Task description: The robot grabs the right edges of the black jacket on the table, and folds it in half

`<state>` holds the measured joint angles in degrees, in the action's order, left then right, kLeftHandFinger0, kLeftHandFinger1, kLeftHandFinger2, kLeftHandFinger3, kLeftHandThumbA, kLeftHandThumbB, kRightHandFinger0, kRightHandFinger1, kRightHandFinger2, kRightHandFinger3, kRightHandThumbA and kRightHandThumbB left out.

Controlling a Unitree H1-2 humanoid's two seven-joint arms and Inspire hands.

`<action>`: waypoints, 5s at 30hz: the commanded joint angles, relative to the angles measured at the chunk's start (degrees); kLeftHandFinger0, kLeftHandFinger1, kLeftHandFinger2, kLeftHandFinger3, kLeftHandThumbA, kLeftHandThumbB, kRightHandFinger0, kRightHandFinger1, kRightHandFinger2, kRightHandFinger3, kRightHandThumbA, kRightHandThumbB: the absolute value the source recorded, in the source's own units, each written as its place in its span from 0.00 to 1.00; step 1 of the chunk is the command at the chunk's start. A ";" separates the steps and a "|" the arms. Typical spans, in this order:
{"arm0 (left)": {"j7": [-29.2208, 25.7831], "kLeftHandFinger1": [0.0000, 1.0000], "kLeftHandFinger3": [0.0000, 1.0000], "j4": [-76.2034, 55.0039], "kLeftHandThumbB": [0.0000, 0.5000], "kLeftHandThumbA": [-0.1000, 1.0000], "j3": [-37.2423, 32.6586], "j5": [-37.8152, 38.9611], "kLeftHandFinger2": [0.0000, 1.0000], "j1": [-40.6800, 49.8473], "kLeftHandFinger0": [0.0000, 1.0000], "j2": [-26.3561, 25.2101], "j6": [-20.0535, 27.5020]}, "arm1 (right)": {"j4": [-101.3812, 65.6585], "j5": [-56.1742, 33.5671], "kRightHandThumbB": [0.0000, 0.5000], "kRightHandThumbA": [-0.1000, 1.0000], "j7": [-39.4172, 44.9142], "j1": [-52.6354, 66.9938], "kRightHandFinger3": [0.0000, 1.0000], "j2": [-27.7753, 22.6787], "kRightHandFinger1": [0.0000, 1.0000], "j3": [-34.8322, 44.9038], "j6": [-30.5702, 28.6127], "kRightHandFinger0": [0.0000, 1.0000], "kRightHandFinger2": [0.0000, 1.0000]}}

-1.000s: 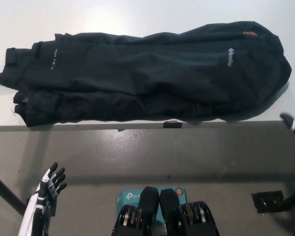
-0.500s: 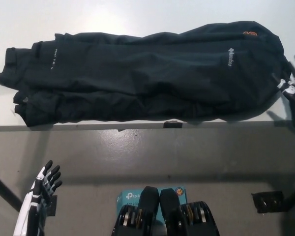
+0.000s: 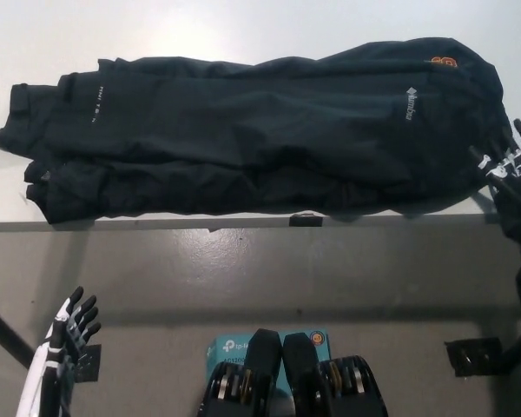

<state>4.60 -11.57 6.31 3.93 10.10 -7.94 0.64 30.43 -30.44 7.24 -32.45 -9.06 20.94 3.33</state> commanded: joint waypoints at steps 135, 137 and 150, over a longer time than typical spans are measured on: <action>1.84 1.00 1.00 -0.26 0.49 1.00 -1.45 3.02 1.00 -2.79 1.00 -1.44 2.59 | 9.97 -7.78 0.12 0.00 -17.88 -16.66 1.00 0.45 0.05 16.03 4.15 0.00 0.64; 1.77 1.00 1.00 -0.04 0.48 1.00 -1.39 3.18 1.00 -3.15 1.00 -1.48 2.78 | 10.59 -8.05 0.12 0.00 -17.19 -17.00 0.99 -0.61 0.09 16.20 4.18 0.00 0.64; 1.75 1.00 1.00 1.18 0.46 1.00 -2.04 2.22 1.00 -4.16 1.00 -1.71 4.15 | 3.71 -6.03 0.12 0.00 -16.59 -18.79 1.00 -3.69 0.23 12.39 4.69 0.00 0.76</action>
<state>5.75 -10.04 4.30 6.20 6.47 -9.15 2.40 37.37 -36.84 -11.06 -47.08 -10.55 34.56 9.24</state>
